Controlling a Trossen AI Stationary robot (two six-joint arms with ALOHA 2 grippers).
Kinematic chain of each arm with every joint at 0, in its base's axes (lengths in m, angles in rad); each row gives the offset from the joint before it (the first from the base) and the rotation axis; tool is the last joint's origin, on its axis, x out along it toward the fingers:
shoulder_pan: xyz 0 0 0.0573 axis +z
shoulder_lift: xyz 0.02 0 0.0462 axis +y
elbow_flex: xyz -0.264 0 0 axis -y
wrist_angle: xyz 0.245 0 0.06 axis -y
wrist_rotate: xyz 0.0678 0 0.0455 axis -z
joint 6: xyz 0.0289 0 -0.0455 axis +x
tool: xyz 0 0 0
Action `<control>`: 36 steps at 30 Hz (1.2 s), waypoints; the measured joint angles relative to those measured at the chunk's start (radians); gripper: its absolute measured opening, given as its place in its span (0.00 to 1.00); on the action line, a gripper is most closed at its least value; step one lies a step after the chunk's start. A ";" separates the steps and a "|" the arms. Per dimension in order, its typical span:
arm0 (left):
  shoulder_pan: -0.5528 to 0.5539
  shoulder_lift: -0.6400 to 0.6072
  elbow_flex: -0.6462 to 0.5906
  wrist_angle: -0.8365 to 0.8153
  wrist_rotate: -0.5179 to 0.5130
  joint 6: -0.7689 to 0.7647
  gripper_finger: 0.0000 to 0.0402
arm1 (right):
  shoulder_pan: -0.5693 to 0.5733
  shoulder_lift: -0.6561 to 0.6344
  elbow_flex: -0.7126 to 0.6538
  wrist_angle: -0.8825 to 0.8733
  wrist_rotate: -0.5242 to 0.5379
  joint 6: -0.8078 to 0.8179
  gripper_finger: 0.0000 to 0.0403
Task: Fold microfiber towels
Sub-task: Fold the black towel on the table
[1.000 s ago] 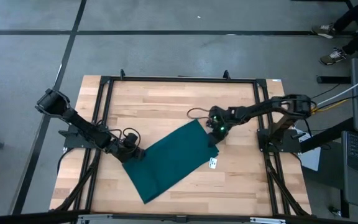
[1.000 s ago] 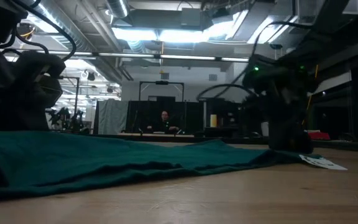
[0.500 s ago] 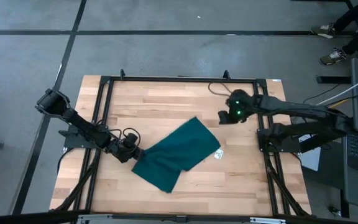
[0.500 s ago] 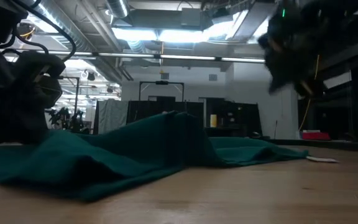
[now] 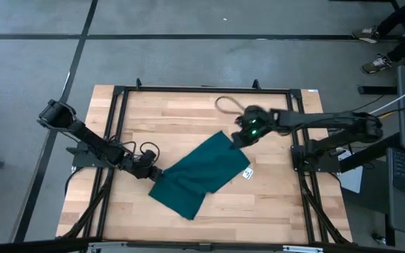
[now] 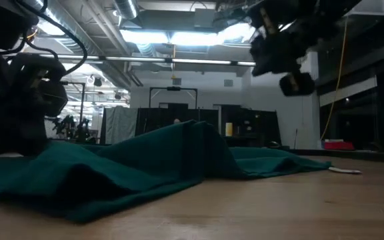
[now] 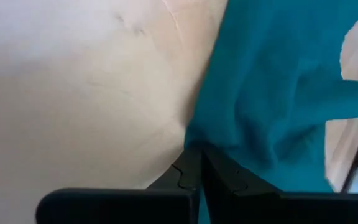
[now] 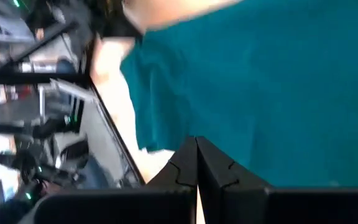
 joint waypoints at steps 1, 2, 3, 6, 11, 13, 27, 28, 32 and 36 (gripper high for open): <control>0.009 -0.023 -0.004 0.005 -0.004 0.025 0.02 | 0.017 0.036 0.000 0.025 -0.015 0.003 0.00; 0.018 -0.043 -0.006 0.003 -0.005 0.040 0.03 | 0.030 0.070 0.000 0.041 -0.029 0.003 0.00; 0.027 -0.067 -0.006 0.013 0.000 0.050 0.04 | 0.041 0.102 0.000 0.048 -0.047 0.002 0.00; 0.045 -0.155 -0.002 0.111 0.040 0.076 0.08 | 0.071 0.188 0.000 0.072 -0.106 -0.005 0.00; 0.047 -0.283 0.086 0.213 -0.031 0.201 0.14 | 0.101 0.272 0.000 0.201 -0.148 -0.005 0.00; 0.047 -0.302 0.151 0.110 -0.061 0.253 0.15 | 0.095 0.298 0.000 0.225 -0.147 -0.010 0.00; 0.065 0.099 0.254 0.316 0.090 0.210 0.12 | -0.033 0.375 0.001 0.247 -0.107 -0.147 0.00; 0.065 0.127 0.278 0.325 0.096 0.212 0.12 | -0.042 0.375 0.001 0.245 -0.110 -0.150 0.00; 0.053 0.226 0.372 0.333 0.136 0.257 0.11 | -0.082 0.378 0.001 0.244 -0.119 -0.176 0.00; 0.037 0.295 0.353 0.348 0.165 0.236 0.09 | -0.116 0.404 0.001 0.235 -0.135 -0.203 0.00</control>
